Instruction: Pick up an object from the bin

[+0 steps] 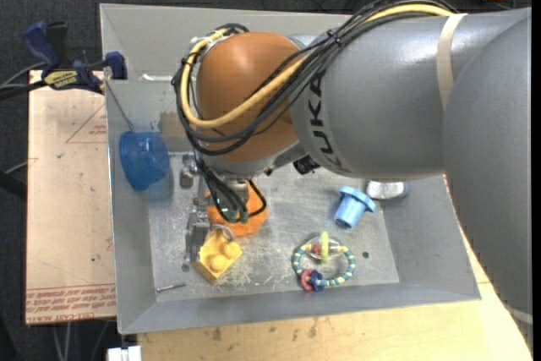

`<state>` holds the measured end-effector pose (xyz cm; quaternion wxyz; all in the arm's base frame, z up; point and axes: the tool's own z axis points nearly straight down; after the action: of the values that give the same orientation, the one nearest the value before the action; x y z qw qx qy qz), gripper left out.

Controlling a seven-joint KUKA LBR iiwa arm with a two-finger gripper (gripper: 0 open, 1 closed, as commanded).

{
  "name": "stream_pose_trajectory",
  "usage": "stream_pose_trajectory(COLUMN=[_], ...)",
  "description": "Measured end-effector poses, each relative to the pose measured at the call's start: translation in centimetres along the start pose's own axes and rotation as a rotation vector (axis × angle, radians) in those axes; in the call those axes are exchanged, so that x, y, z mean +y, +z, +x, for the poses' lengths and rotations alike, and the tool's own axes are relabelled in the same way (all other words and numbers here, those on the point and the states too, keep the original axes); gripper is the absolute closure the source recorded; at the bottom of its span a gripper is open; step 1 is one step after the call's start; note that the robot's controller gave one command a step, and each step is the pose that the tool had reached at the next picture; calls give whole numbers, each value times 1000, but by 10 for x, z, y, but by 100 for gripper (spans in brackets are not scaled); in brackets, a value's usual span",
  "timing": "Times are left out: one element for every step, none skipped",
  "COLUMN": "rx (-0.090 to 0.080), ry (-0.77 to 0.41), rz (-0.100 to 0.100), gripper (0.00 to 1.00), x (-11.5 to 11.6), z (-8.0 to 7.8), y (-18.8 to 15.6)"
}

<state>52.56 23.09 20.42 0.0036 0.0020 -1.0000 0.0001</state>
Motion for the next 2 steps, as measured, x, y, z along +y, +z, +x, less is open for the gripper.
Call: stream_pose_trajectory(rx=[-7,-15], ry=[4,-45], rz=[-2,-5], gripper=[0,0], x=[-1,-37], z=[-2,-5], y=[-4,40])
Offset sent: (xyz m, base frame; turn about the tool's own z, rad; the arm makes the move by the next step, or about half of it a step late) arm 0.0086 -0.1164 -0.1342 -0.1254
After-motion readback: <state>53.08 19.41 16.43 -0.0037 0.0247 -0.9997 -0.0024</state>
